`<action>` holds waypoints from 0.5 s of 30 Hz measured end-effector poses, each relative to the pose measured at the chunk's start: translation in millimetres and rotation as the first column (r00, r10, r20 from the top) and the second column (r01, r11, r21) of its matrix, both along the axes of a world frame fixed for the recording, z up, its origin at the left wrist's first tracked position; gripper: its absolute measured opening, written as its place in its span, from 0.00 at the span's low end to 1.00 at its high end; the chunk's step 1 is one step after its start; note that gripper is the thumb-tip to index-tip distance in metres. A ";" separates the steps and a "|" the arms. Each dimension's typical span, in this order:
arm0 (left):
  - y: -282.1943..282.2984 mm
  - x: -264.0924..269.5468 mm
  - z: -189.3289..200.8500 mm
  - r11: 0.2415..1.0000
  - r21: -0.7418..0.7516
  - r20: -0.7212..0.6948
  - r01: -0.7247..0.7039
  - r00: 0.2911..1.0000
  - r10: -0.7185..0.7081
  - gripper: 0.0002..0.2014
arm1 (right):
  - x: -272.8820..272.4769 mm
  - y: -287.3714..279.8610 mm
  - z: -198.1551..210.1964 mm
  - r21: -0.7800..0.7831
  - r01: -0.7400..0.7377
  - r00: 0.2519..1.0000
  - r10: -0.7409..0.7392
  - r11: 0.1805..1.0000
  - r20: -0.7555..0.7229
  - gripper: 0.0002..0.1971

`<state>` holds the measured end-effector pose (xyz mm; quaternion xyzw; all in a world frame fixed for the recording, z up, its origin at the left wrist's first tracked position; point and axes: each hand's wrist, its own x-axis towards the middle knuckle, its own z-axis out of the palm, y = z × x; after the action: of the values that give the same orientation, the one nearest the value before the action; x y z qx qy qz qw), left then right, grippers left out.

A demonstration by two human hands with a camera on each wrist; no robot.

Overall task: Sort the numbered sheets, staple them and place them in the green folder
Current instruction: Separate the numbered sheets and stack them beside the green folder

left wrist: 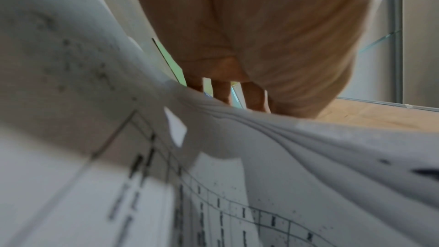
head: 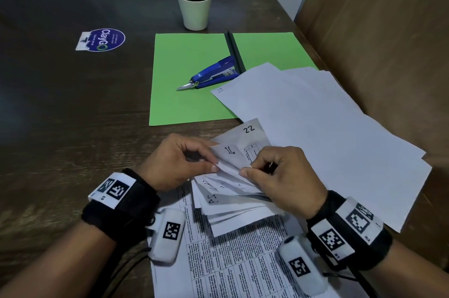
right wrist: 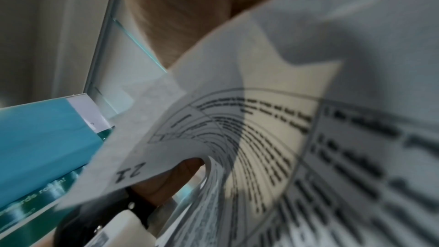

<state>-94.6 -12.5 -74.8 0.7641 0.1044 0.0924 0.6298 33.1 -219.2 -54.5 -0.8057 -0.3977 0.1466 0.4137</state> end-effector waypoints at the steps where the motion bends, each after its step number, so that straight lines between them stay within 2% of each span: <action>1: -0.1 -0.1 -0.4 1.000 0.001 0.007 -0.010 1.000 0.010 0.04 | 0.5 0.9 -0.1 -0.005 0.014 1.000 -0.014 1.000 -0.017 0.15; 5: 1.6 -0.3 -1.0 0.991 0.095 -0.003 -0.090 0.996 0.091 0.05 | 4.2 6.5 -3.0 0.014 0.093 0.988 -0.091 0.996 -0.127 0.21; 8: 3.3 1.0 -3.2 0.989 0.084 0.020 -0.120 0.993 0.119 0.07 | 9.5 9.1 -5.5 0.022 0.141 0.973 -0.134 0.990 -0.188 0.24; 15: 4.7 1.4 -6.8 0.988 0.089 0.087 -0.128 0.989 0.121 0.06 | 15.8 9.4 -8.3 0.067 0.120 0.934 -0.090 0.990 -0.346 0.29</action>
<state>-93.1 -7.8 -81.6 0.7808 0.1219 0.1673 0.5895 48.9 -209.8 -62.8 -0.7692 -0.2823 0.2443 0.5186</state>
